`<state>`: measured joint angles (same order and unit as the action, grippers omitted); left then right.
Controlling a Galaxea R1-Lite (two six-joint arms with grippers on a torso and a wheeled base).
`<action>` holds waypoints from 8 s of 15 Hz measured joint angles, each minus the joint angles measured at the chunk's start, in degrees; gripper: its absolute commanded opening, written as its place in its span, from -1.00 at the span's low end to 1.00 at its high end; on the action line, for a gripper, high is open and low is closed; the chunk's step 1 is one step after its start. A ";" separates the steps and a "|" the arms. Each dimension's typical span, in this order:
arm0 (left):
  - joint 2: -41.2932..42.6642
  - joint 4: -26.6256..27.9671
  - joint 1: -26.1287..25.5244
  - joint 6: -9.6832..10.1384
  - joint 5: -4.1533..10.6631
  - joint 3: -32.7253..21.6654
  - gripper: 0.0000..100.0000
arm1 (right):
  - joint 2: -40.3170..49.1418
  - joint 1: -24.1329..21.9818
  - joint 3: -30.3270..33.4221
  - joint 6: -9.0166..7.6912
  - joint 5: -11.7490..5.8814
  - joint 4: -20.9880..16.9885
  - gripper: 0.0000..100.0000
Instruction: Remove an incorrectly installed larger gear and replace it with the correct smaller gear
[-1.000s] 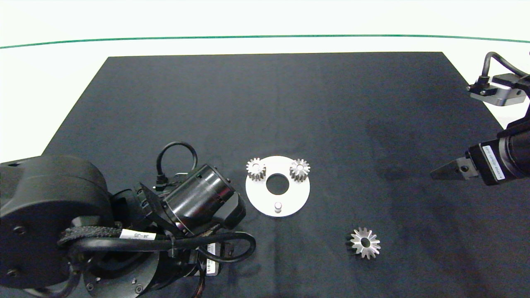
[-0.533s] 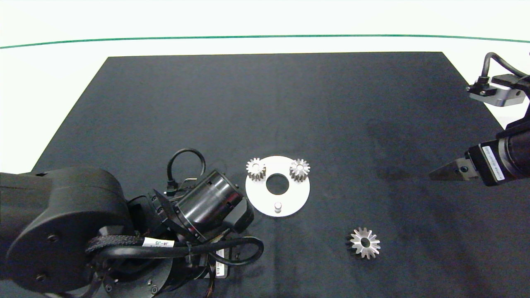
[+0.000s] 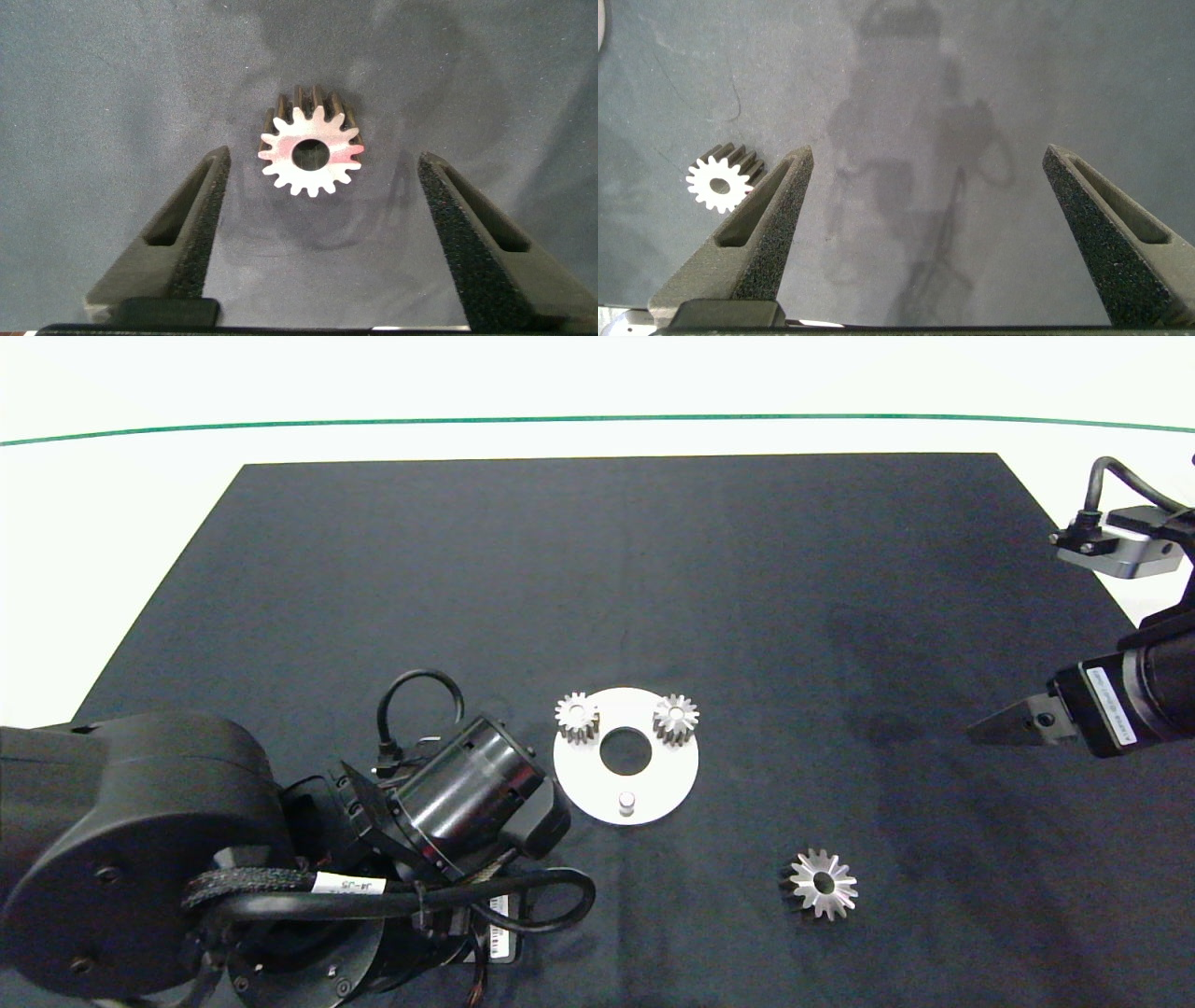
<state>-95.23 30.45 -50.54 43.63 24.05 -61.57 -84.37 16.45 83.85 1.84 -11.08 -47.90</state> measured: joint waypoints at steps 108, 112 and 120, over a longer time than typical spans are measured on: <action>-22.08 13.03 -7.31 -9.37 9.00 -42.20 -1.00 | 9.24 -23.55 0.88 -11.35 15.81 0.27 1.00; -22.10 13.51 -7.09 -9.29 9.00 -42.17 -1.00 | 9.24 -23.55 0.88 -11.35 15.81 0.27 1.00; -21.91 14.64 -7.19 -8.77 9.13 -42.06 1.00 | 9.24 -23.47 0.80 -11.34 15.87 0.27 1.00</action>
<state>-117.14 45.09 -57.73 34.87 33.18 -103.63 -75.13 -7.02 84.65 -9.50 4.79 -47.63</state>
